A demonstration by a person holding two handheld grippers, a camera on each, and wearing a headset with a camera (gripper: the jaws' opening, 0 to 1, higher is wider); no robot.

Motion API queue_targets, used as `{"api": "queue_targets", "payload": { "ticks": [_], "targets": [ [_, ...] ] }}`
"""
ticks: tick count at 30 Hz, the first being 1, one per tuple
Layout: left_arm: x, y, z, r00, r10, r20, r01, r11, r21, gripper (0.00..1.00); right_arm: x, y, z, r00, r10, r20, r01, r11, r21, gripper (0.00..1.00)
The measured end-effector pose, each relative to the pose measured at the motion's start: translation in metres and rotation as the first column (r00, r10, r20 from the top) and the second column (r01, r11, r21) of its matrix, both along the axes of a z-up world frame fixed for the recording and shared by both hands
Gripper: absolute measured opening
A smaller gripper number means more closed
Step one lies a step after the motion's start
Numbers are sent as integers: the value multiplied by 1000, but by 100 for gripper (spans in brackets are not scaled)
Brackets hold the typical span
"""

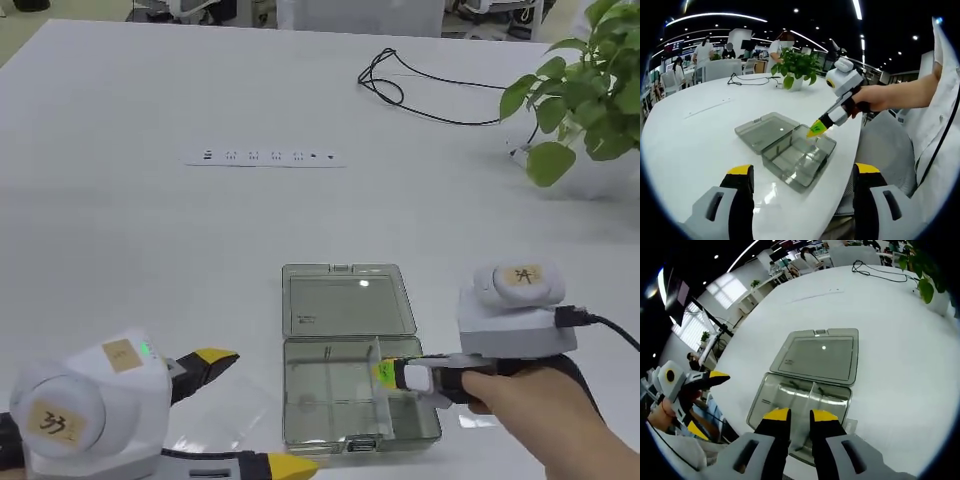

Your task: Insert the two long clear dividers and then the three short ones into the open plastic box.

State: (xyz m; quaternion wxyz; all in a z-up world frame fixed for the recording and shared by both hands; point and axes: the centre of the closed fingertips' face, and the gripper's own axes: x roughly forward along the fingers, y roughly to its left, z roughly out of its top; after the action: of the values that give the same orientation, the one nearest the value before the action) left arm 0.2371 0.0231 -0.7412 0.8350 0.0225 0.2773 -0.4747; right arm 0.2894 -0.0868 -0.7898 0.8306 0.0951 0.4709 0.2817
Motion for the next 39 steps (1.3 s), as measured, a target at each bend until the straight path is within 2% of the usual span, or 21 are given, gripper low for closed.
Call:
{"api": "queue_targets", "payload": {
  "ticks": [2, 7, 9, 11, 12, 14, 16, 19, 23, 25, 27, 28, 29, 33, 37, 39],
  "targets": [
    [-1, 1, 0, 1000, 2, 0, -2, 1000, 5, 82, -2, -1, 3, 1000, 23, 11, -23, 1000, -11, 20],
    [-5, 2, 1, 1000, 8, 2, -8, 1000, 13, 82, -2, -4, 12, 998, 45, 51, -45, 999, 1, 22],
    [-5, 3, 0, 1000, 15, 0, -15, 1000, 17, 82, -1, -1, 18, 991, 87, 103, -88, 996, 4, 25],
    [-5, 5, 1, 1000, 25, 3, -25, 1000, 18, 82, -4, -1, 21, 985, 120, 126, -119, 993, -11, 28],
    [-5, 7, 1, 1000, 30, 2, -30, 999, 23, 82, -4, 0, 25, 978, 140, 155, -140, 990, -9, 29],
    [-5, 9, 2, 999, 38, 6, -38, 999, 26, 82, -6, -2, 27, 976, 154, 157, -153, 988, -17, 30],
    [-5, 12, 3, 999, 47, 8, -47, 998, 34, 82, -7, -3, 31, 966, 180, 186, -180, 983, -21, 32],
    [-5, 16, 3, 998, 56, 9, -57, 997, 44, 82, -11, -7, 33, 954, 219, 205, -216, 976, -37, 33],
    [-7, 21, 4, 998, 67, 12, -67, 996, 57, 82, -17, -11, 38, 923, 289, 256, -283, 957, -58, 36],
    [-7, 24, 3, 997, 74, 14, -74, 995, 62, 81, -20, -15, 40, 913, 305, 270, -300, 952, -60, 37],
    [-8, 27, 2, 997, 81, 6, -81, 994, 74, 80, -23, -17, 44, 896, 324, 303, -322, 945, -58, 38],
    [-8, 28, 1, 997, 83, 4, -83, 994, 78, 80, -24, -19, 44, 895, 328, 303, -325, 944, -60, 40],
    [-8, 29, 1, 996, 85, 2, -85, 993, 83, 80, -25, -20, 44, 888, 336, 313, -334, 941, -63, 41],
    [-7, 34, -3, 996, 93, -9, -92, 990, 108, 80, -33, -26, 47, 843, 394, 367, -388, 917, -92, 45],
    [-5, 40, -8, 994, 105, -25, -100, 986, 135, 80, -41, -31, 48, 811, 429, 398, -423, 900, -108, 51],
    [-4, 42, -12, 994, 105, -31, -99, 983, 158, 79, -46, -34, 48, 787, 458, 414, -451, 884, -121, 54]
  ]
}}
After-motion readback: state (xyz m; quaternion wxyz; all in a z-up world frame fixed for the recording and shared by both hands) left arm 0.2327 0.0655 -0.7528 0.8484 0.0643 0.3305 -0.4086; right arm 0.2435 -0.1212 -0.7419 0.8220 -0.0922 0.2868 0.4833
